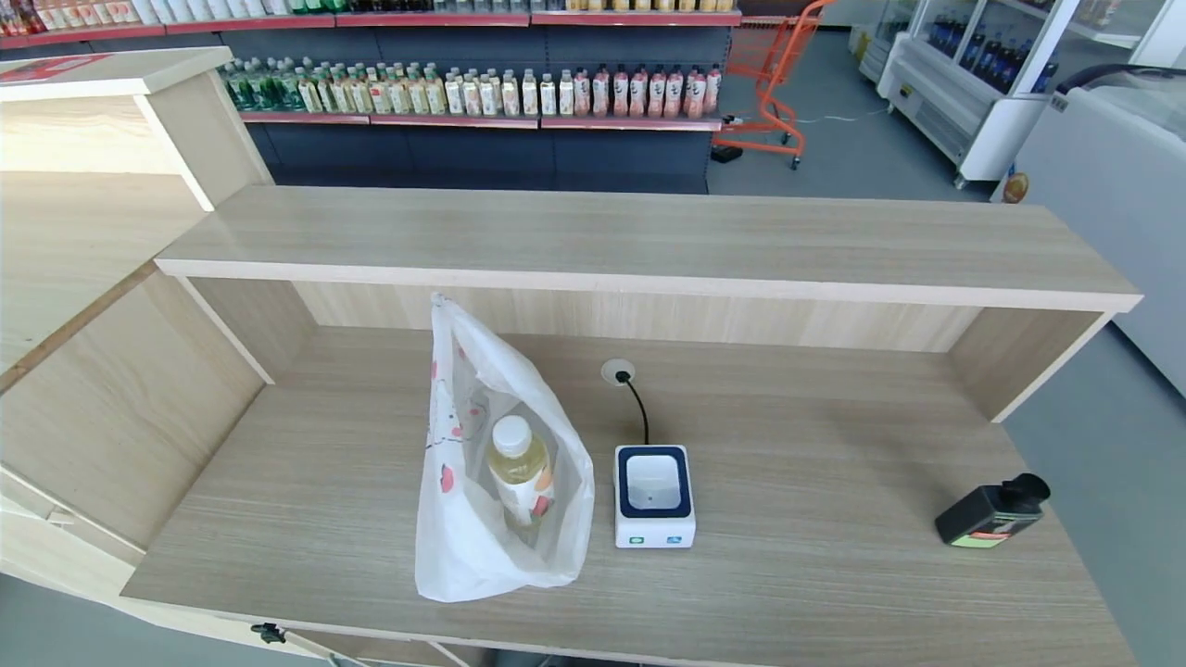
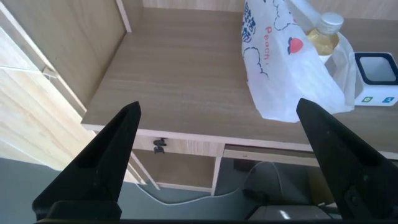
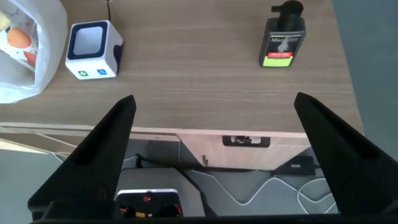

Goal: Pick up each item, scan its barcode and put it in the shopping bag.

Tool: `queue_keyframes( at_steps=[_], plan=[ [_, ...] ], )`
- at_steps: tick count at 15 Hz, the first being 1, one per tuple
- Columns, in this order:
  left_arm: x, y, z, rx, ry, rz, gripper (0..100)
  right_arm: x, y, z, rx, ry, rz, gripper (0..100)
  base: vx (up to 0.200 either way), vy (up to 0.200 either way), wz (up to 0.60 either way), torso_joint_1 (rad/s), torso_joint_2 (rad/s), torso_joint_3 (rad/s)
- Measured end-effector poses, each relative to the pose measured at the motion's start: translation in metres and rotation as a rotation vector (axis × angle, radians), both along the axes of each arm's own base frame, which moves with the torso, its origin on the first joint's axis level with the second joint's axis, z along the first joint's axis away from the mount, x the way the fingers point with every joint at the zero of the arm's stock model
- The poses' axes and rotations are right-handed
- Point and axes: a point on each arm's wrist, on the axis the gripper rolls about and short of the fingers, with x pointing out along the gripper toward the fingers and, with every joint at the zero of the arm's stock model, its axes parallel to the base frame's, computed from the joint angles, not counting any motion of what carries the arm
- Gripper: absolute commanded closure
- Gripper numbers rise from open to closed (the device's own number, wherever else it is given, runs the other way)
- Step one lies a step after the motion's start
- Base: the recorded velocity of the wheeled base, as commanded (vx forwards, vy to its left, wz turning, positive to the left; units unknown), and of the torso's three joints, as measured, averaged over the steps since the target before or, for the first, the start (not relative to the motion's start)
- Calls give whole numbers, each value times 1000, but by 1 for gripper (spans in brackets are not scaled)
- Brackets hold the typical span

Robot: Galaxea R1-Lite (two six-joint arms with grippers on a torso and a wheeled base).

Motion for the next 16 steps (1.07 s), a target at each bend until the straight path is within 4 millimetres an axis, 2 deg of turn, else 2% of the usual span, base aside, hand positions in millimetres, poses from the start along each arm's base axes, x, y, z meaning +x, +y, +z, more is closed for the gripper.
queue_keyframes(
  at_steps=[9, 11, 16],
  plan=[
    [0, 0, 0, -8, 0, -1, 0, 0, 0, 0, 0, -1, 1, 0, -200, 0, 0, 2, 3, 1],
    [0, 0, 0, 1, 0, -3, 0, 0, 0, 0, 0, -1, 0, 0, 0, 0, 0, 0, 0, 0],
    [0, 0, 0, 19, 0, 0, 0, 0, 0, 0, 1, 0, 1, 0, 0, -200, 0, 5, 1, 3]
  ],
)
